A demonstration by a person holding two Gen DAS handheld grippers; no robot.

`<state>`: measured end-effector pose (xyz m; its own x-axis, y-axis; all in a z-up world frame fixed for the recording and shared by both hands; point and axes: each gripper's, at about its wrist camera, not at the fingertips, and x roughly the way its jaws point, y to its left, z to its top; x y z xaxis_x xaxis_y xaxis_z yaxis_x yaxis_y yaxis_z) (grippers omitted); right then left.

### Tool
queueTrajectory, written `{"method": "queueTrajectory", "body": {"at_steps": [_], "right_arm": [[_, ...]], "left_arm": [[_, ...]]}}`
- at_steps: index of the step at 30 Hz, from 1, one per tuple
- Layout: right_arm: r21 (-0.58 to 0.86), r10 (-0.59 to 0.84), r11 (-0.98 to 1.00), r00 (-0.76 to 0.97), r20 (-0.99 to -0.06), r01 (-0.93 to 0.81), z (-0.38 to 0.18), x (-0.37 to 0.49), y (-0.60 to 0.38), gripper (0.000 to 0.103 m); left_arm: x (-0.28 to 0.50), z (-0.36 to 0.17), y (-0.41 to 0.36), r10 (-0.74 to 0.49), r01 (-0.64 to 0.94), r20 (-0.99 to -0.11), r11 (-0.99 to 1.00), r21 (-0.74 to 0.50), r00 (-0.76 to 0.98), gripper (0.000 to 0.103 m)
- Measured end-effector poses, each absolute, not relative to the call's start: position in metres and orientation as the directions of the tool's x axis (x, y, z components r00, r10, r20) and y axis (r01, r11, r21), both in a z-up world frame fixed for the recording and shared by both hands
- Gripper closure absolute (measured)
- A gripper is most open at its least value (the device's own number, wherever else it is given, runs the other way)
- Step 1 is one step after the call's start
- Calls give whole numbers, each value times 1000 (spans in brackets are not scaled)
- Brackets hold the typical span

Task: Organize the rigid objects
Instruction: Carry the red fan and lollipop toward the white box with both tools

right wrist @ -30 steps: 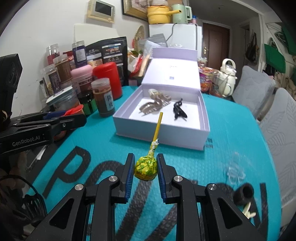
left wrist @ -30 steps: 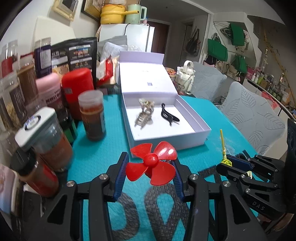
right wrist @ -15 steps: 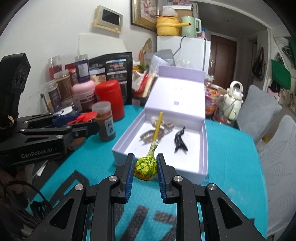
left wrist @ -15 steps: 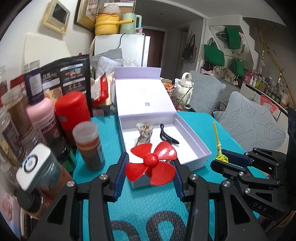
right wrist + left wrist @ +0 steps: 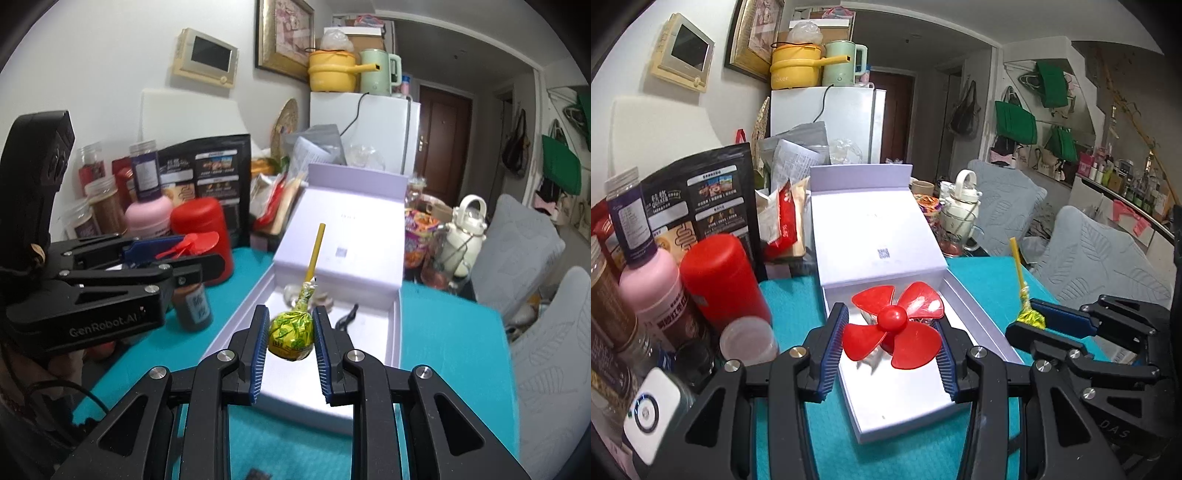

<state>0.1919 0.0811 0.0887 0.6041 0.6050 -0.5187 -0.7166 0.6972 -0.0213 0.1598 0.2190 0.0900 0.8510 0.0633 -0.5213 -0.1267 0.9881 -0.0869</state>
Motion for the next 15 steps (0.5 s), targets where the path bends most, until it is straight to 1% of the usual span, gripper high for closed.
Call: {"method": "queueTrajectory", "body": {"at_steps": [15], "right_arm": [[2,611,720,633,-476,-694,97,254,95,79]], "left_arm": [[223,94,236,96,-168,-506,981,-98,857,59]]}}
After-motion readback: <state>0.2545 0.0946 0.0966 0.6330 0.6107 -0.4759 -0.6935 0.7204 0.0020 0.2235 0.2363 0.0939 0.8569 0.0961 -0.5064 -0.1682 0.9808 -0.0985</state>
